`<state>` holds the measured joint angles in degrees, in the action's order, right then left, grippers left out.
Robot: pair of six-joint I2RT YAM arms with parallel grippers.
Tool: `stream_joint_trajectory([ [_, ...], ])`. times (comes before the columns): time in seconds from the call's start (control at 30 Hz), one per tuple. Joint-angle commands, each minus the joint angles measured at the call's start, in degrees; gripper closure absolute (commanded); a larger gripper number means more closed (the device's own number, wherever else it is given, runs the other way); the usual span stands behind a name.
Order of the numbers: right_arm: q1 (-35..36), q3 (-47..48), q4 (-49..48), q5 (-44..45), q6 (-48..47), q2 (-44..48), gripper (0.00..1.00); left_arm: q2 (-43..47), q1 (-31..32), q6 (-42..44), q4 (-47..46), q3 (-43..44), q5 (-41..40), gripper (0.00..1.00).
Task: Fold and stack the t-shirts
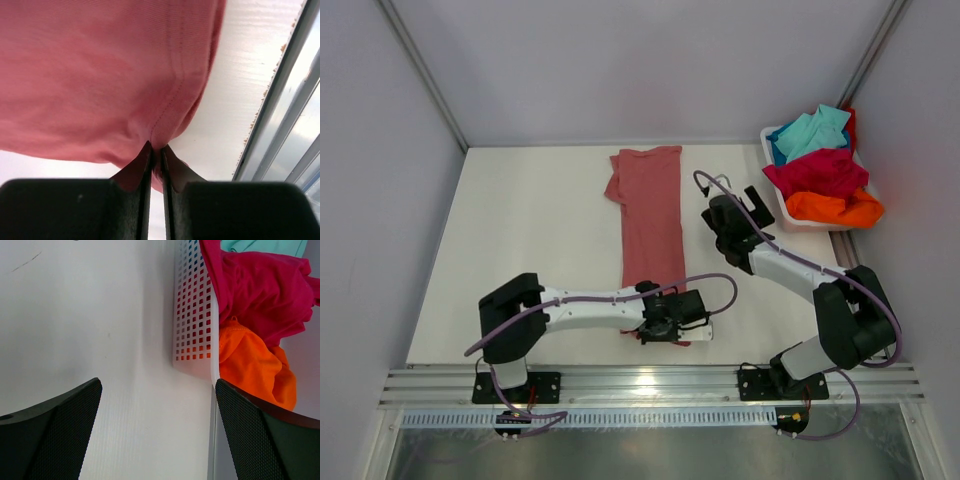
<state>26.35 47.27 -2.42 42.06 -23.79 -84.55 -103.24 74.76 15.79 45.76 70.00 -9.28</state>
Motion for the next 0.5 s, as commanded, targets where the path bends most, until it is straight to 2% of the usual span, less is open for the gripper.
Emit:
stream_joint_trajectory([
  [0.0, -0.7, 1.9, -3.6, 3.1, 1.8, 2.4, 0.01, 4.2, -2.9, 1.5, 1.3, 4.1, -0.9, 0.88],
  [0.3, -1.9, 1.9, -3.6, 3.1, 2.3, 3.5, 0.01, 3.7, -12.8, 6.4, 1.9, 13.9, -1.7, 0.87],
  [0.47, -2.4, 1.8, -3.8, 3.6, 1.9, 4.2, 0.01, -0.1, -18.1, 11.1, 1.3, 20.7, -3.1, 0.87],
])
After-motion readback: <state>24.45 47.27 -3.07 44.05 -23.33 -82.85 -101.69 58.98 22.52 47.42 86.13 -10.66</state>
